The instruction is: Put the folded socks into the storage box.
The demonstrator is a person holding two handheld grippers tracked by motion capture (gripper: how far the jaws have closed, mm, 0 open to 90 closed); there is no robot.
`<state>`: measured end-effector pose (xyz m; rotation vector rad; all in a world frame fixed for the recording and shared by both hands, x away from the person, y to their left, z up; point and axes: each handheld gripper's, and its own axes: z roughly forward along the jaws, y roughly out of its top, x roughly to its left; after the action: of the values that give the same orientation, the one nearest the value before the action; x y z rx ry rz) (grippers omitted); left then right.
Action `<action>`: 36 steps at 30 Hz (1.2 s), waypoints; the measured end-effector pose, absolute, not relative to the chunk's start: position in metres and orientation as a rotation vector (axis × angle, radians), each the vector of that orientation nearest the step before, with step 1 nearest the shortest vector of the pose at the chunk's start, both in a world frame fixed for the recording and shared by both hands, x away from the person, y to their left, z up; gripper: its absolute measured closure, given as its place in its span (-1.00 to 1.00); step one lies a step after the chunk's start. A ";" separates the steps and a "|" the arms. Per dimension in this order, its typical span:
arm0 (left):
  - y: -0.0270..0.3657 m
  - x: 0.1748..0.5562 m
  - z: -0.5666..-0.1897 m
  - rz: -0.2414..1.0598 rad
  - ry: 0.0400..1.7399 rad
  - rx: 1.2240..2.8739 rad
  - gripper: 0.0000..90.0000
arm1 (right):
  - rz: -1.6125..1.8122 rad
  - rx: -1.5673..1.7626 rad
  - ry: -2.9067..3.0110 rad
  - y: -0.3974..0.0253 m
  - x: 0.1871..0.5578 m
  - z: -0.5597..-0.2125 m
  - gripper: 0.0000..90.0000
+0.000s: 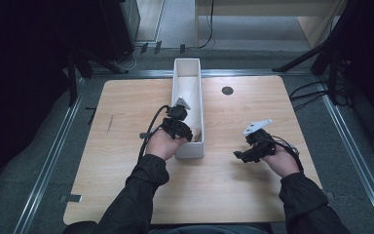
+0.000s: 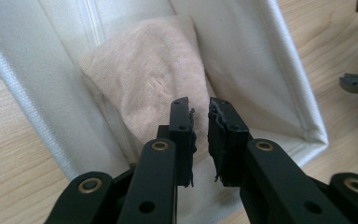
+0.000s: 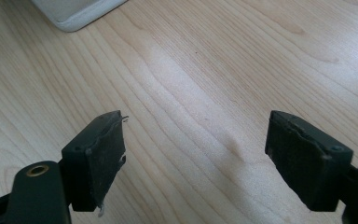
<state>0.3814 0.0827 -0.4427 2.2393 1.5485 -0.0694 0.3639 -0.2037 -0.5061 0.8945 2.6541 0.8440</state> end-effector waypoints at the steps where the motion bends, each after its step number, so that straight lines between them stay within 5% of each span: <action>1: 0.083 0.380 -0.442 -0.070 1.540 2.235 0.73 | 0.842 0.893 2.657 -0.204 0.364 -0.506 -0.56; 10: 0.095 0.371 -0.425 -0.102 1.465 2.183 0.43 | 0.841 0.891 2.653 -0.204 0.364 -0.506 -0.56; 36: 0.153 0.351 -0.391 -0.067 1.421 2.160 -0.02 | 0.829 0.890 2.664 -0.203 0.365 -0.508 -0.56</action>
<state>0.3512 0.1526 -0.3906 2.1601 1.4208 -0.0673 0.3646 -0.2034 -0.5075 0.8905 2.6637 0.8286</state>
